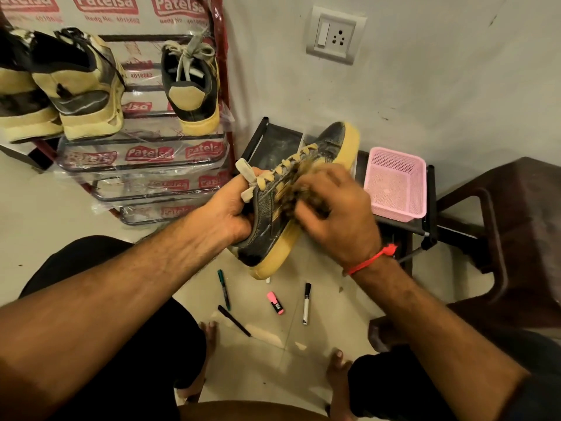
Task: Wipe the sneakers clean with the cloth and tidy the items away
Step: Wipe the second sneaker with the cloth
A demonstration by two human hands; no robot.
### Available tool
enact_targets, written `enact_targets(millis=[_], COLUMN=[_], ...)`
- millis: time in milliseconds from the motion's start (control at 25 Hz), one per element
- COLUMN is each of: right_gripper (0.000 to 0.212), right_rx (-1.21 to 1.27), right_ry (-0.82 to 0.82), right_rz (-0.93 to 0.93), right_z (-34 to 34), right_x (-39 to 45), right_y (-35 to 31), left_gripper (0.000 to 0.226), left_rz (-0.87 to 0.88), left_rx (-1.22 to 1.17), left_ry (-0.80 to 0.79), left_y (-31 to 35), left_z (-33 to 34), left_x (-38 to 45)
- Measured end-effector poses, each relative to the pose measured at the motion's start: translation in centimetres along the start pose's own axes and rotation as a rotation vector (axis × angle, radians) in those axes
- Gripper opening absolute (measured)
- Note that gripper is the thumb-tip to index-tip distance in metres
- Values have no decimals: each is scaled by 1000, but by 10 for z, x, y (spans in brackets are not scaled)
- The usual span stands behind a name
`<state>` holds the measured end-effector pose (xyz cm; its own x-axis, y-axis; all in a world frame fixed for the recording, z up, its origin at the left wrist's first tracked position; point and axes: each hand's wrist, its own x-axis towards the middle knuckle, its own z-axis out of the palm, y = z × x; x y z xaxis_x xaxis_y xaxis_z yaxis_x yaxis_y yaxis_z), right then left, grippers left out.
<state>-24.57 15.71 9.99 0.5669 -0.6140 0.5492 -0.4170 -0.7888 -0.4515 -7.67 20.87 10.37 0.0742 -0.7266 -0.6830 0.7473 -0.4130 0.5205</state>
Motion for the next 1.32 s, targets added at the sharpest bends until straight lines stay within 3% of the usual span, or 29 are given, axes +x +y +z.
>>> enact_targets(millis=[40, 120, 240, 320, 400, 480, 640, 800, 960, 1160, 1320], right_gripper=[25, 24, 20, 18, 18, 17, 17, 27, 52, 36, 33], right_rx=[33, 75, 146, 202, 241, 282, 303, 229, -12, 45, 84], right_ry=[-25, -14, 93, 144, 143, 140, 156, 127, -75, -43, -222], right_rz=[-34, -46, 100, 206, 244, 249, 227, 153, 64, 121, -165], right_z=[4, 6, 5, 9, 13, 16, 15, 3, 1, -6, 4], right_x=[-8, -10, -3, -5, -9, -9, -3, 4, 4, 10, -16], right_y=[-8, -8, 13, 23, 27, 27, 16, 17, 23, 20, -23], left_gripper=[24, 44, 69, 83, 109, 119, 74, 48, 39, 34, 34], left_rz=[-7, 1, 122, 269, 521, 750, 968, 1014, 920, 917, 945], left_rx=[30, 48, 238, 487, 739, 977, 1235, 1118, 910, 894, 895], left_ry=[-24, -90, -230, -190, -139, -191, -243, -232, -143, -6, -32], left_y=[2, 7, 9, 2, -3, -6, -10, -1, 6, 1, 1], left_z=[-1, -5, -3, 1, 1, -5, -13, -10, -5, -6, -6], left_x=[-2, -5, -10, -9, -6, 1, 6, 1, -6, -1, -2])
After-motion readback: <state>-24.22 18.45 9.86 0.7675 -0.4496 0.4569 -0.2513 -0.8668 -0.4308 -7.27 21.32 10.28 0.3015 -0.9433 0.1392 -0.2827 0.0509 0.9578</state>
